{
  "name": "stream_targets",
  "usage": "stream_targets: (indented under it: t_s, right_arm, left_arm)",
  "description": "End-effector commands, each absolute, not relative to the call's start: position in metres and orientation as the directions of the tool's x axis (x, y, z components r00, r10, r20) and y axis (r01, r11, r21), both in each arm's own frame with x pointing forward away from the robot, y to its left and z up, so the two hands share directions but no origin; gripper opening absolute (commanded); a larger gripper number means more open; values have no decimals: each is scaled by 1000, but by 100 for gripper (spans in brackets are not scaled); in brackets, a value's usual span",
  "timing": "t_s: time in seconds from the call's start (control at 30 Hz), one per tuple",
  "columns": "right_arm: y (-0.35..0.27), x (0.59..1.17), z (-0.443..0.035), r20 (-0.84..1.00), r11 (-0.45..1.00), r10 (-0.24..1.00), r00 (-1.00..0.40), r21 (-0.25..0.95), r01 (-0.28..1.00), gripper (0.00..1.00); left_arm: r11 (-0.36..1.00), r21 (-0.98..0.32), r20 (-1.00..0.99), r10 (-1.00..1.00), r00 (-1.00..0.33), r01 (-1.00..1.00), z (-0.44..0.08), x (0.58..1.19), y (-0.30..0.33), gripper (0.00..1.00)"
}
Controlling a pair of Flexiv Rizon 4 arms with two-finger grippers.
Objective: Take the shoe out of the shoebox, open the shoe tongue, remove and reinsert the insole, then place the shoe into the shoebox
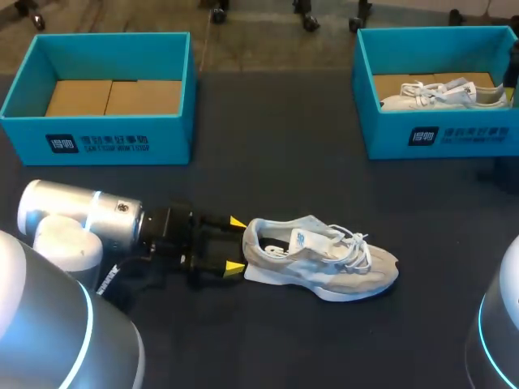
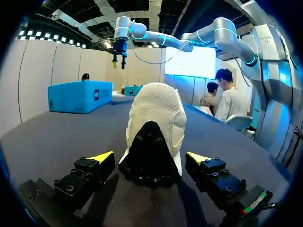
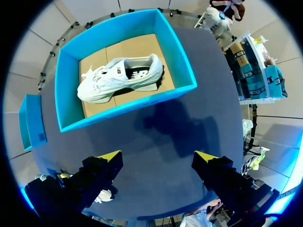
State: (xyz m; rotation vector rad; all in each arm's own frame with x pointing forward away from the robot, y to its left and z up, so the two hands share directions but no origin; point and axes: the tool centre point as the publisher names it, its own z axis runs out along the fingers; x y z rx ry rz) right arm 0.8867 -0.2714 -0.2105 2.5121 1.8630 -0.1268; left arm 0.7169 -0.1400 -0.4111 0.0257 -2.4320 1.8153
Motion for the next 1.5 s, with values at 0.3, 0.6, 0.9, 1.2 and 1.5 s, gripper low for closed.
stream_targets:
  t_s: [0.3,0.6,0.9,1.2,1.5]
  right_arm:
    - [-271,887,-211,-74,-292,955,289,-39,956,100]
    - [-271,887,-211,-74,-292,955,289,-39,956,100]
    - [-271,887,-211,-74,-292,955,289,-39,956,100]
    - [-271,887,-211,-74,-292,955,289,-39,956,100]
    - [-271,887,-211,-74,-292,955,289,-39,956,100]
  left_arm:
    - [289,-956,90,91,-992,-60,-414,719,-155,100]
    - [291,-956,80,117,-990,-42,-415,713,-164,100]
    - [282,-958,89,133,-987,-49,-419,714,-172,100]
    - [258,-965,92,148,-985,-52,-418,710,-176,100]
    - [252,-967,94,176,-980,-47,-420,703,-186,100]
